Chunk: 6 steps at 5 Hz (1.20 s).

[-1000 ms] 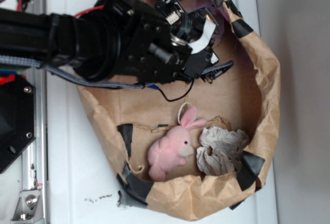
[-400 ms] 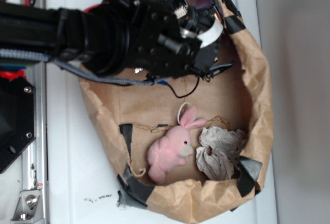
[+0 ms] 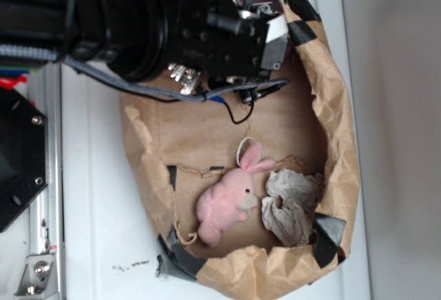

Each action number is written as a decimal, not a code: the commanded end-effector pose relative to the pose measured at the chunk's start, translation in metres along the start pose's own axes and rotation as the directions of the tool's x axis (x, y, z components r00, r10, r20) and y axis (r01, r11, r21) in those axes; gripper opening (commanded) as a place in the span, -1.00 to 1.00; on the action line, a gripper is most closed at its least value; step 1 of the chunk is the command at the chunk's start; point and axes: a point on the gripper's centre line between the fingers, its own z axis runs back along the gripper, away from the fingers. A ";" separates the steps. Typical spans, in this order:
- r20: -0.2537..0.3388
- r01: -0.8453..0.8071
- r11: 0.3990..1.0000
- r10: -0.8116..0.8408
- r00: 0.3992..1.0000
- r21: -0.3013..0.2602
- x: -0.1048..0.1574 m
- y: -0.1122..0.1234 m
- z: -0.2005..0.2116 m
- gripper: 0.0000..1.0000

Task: Grab the silver keys.

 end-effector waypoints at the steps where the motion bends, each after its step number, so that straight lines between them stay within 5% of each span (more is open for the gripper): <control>1: 0.003 -0.015 1.000 0.015 1.000 0.022 0.003 0.020 -0.006 1.00; 5: 0.056 -0.040 0.999 0.038 0.998 0.036 0.008 0.012 -0.020 1.00; 6: 0.067 -0.072 0.996 0.068 0.995 0.053 0.010 0.014 -0.035 0.77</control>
